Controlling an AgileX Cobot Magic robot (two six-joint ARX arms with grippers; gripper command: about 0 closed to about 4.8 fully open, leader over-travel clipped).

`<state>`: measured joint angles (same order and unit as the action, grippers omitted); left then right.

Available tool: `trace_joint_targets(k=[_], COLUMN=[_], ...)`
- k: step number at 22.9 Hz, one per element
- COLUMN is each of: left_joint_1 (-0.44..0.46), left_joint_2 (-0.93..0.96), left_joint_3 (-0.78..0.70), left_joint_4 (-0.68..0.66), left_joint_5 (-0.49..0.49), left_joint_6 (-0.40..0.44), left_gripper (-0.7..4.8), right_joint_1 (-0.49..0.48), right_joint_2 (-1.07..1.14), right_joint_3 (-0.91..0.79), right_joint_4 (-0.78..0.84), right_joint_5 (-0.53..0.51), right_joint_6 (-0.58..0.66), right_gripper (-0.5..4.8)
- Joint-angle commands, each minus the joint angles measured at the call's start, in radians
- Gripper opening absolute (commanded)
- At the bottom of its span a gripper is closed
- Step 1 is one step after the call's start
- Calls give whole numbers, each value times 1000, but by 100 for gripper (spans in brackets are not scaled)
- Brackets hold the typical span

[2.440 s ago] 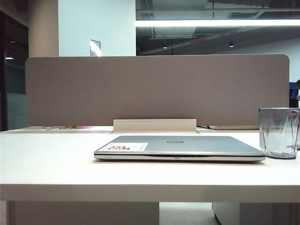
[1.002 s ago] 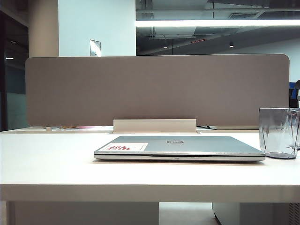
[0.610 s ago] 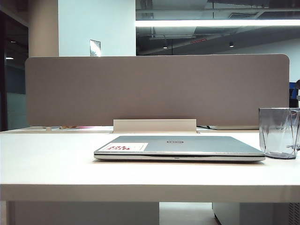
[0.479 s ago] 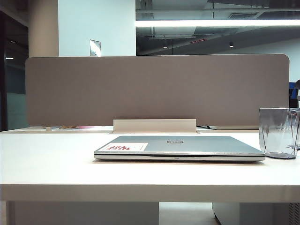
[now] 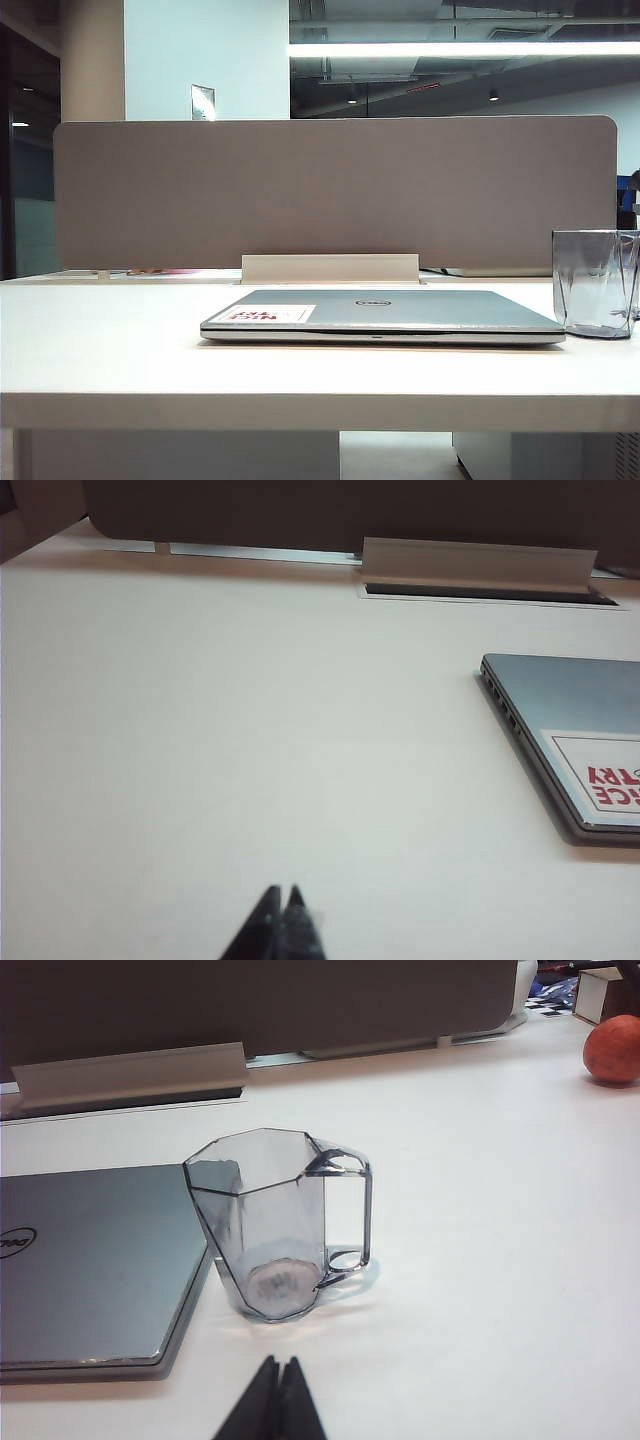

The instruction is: Pick up the water cup and place it on the right side of the laptop.

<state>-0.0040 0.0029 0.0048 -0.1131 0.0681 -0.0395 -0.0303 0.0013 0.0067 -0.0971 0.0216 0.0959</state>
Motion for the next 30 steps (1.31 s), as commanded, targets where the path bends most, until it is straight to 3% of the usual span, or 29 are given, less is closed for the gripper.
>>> trace_joint_targets(k=[1,9,19,30], left_joint_1=[-1,-1,-1,-1], left_joint_2=[1,1,1,1], left_joint_3=[3,3,3,3], left_joint_4=[8,8,8,8], left_joint_5=[3,3,3,3], left_joint_6=[-2,-2,-2,-2], left_gripper=[-3,-3,-3,-3], right_joint_1=[-1,-1,-1,-1], right_joint_2=[-2,-2,-2,-2], right_joint_3=[-6,-6,-6,-6], right_joint_4=[11,123,157,153], right_joint_5=[-3,-114,-39,-40], right_joint_6=[-3,-89,-43,-44], right_gripper=[-8,-8,-8,-8])
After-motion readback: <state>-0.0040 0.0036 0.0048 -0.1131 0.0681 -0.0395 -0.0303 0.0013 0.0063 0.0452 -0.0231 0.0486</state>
